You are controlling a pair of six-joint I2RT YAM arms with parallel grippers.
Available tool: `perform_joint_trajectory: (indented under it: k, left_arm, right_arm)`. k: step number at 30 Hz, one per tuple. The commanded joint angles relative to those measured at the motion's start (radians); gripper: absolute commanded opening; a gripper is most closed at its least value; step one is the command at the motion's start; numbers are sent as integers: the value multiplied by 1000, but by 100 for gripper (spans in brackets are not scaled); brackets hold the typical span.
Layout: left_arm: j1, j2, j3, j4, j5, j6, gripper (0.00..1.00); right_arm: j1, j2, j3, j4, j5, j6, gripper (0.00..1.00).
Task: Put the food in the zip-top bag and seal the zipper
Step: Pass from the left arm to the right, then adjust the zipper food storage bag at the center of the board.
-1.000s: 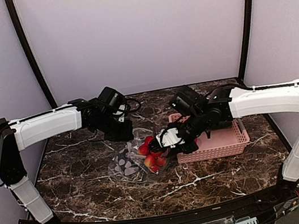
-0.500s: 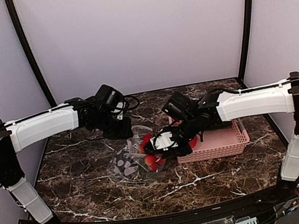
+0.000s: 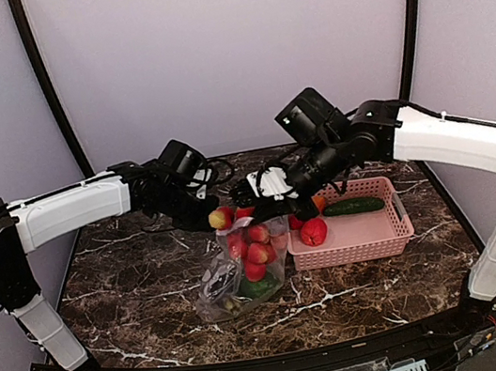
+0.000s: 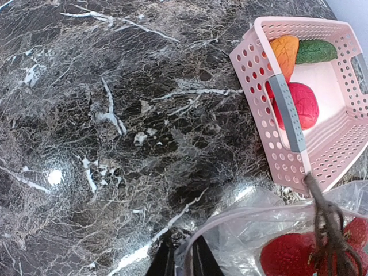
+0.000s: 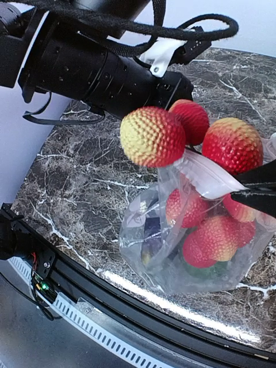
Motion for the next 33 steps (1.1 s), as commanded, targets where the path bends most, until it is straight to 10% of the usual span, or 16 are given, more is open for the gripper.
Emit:
perform_joint_trajectory:
  k: [1, 16, 21, 33]
  left_arm:
    - [5, -61, 32, -32, -9, 18, 11]
    - [-4, -299, 46, -3, 99, -68, 5]
    - [-2, -332, -36, -69, -69, -80, 18]
    - [-38, -375, -299, 64, 308, -123, 29]
  right_arm:
    - [-2, 71, -47, -51, -33, -7, 0]
    - [-9, 76, 217, -191, -172, 58, 0]
    - [71, 74, -13, -90, -9, -17, 0]
    - [173, 73, -154, -22, 52, 1, 0]
